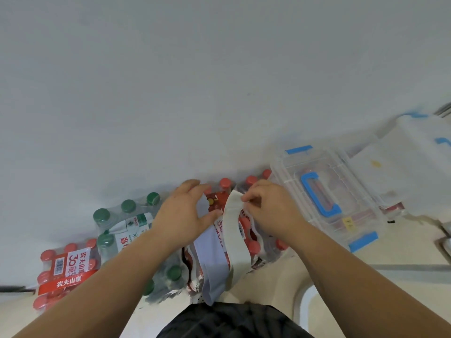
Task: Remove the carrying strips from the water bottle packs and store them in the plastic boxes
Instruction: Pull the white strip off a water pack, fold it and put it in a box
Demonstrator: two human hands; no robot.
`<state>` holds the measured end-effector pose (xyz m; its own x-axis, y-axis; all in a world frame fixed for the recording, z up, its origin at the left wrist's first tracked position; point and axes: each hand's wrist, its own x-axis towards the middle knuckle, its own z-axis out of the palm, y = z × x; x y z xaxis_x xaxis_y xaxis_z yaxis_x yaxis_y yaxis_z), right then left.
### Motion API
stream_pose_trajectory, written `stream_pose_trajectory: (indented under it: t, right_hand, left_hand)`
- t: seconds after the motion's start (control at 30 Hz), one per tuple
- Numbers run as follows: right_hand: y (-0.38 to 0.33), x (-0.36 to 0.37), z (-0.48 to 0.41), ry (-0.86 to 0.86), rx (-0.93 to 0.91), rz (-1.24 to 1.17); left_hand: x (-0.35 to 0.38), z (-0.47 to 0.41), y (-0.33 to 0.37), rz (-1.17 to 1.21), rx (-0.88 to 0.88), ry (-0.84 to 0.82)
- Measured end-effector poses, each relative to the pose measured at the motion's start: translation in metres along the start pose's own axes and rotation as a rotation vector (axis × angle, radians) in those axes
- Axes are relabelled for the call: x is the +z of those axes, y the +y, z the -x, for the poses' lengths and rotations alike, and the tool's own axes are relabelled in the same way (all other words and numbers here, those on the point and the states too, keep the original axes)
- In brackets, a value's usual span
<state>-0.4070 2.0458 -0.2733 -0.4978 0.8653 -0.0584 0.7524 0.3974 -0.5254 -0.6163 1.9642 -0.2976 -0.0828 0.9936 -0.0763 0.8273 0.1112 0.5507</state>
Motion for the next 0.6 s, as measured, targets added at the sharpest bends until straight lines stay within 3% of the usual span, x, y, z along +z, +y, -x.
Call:
stream_pose_trajectory:
  t: [0.17,0.37,0.6]
  right_hand:
    - [-0.008,-0.026,0.025,0.103,-0.102,-0.144]
    - [0.000,-0.063,0.056,0.090,-0.018,-0.457]
    - [0.024,-0.089,0.100,0.034,0.000,-0.606]
  left_hand:
    - [0.003,0.002,0.056,0.440,0.050,-0.002]
    - [0.011,0.016,0.103,0.640,-0.007,0.117]
    - [0.019,0.054,0.163,0.860,-0.080,0.223]
